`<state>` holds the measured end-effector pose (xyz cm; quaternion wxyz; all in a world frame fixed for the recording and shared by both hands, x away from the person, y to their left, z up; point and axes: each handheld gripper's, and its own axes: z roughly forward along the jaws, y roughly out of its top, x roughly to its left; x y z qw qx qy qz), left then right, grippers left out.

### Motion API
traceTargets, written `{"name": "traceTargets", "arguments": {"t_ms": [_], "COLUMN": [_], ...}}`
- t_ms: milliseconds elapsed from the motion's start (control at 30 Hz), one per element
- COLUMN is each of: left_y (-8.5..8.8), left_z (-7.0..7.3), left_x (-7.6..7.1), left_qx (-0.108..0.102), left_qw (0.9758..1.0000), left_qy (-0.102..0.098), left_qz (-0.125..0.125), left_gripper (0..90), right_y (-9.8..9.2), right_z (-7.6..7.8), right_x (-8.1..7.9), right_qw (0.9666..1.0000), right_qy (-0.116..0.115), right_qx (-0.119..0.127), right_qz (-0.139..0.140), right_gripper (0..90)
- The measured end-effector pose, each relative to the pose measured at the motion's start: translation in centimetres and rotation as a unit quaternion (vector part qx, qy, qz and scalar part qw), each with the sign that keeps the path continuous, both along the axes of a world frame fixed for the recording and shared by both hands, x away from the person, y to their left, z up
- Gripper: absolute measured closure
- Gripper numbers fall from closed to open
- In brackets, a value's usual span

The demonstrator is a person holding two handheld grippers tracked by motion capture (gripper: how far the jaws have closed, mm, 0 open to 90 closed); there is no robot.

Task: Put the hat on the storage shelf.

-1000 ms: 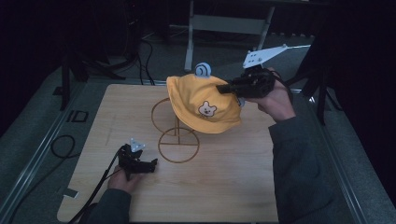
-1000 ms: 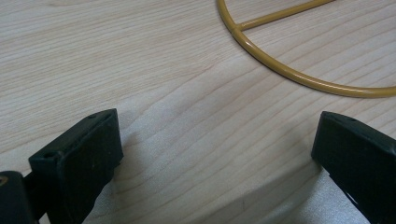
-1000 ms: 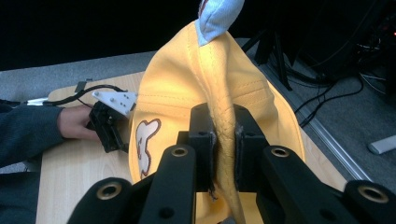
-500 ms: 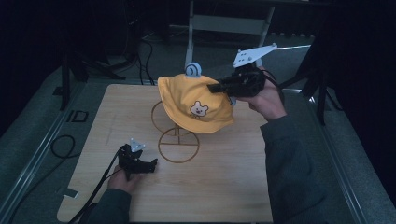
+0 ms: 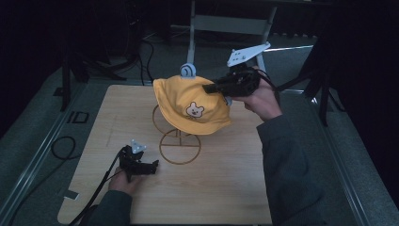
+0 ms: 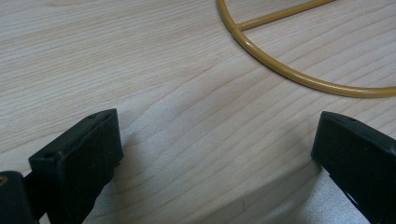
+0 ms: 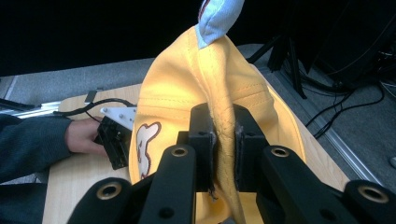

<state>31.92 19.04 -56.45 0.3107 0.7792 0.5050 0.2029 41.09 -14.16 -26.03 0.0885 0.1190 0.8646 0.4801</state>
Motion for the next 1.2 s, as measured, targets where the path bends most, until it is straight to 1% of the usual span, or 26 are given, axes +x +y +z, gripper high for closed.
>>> {"name": "traceTargets", "arguments": {"t_ms": [233,267,533,600,633,700,767,900,933,1033,1200], "left_y": [0.0,0.0,0.0,0.0,0.0,0.0,0.0,-0.1,-0.1,-0.1,0.0], "left_z": [0.0,0.0,0.0,0.0,0.0,0.0,0.0,0.0,0.0,0.0,0.0], "left_x": [0.0,0.0,0.0,0.0,0.0,0.0,0.0,0.0,0.0,0.0,0.0], "left_qx": [0.001,0.000,-0.001,-0.002,-0.002,-0.002,-0.002,-0.004,-0.004,-0.004,-0.003], "left_qw": [1.0000,1.0000,1.0000,1.0000,1.0000,1.0000,1.0000,1.0000,1.0000,1.0000,1.0000], "left_qy": [0.001,0.000,0.000,-0.001,-0.001,-0.002,-0.001,-0.002,-0.002,-0.002,-0.001], "left_qz": [-0.001,-0.001,0.001,0.001,0.001,0.002,0.002,0.004,0.004,0.003,0.002], "left_gripper": [1.9,1.9,1.9,1.9,1.9,1.9,1.9,1.9,1.9,1.9,1.9], "right_y": [1.4,1.8,2.9,3.3,3.5,3.8,4.2,5.3,5.8,6.3,7.4], "right_z": [-0.2,-0.3,-0.8,-1.0,-1.1,-1.2,-1.2,-1.4,-1.6,-1.8,-2.1], "right_x": [0.4,0.6,1.0,1.1,1.1,1.1,1.2,1.2,1.2,1.3,1.5], "right_qw": [0.9999,0.9999,0.9998,0.9996,0.9996,0.9994,0.9993,0.9986,0.9982,0.9978,0.9973], "right_qy": [0.004,0.006,0.008,0.004,0.004,0.001,-0.001,-0.007,-0.009,-0.012,-0.010], "right_qx": [-0.012,-0.012,-0.015,-0.024,-0.026,-0.032,-0.034,-0.049,-0.057,-0.063,-0.069], "right_qz": [0.002,0.000,-0.005,-0.012,-0.009,-0.014,-0.014,-0.015,-0.017,-0.019,-0.021], "right_gripper": [80.3,79.9,78.4,77.6,77.6,77.5,77.1,76.2,75.5,75.3,75.3]}}
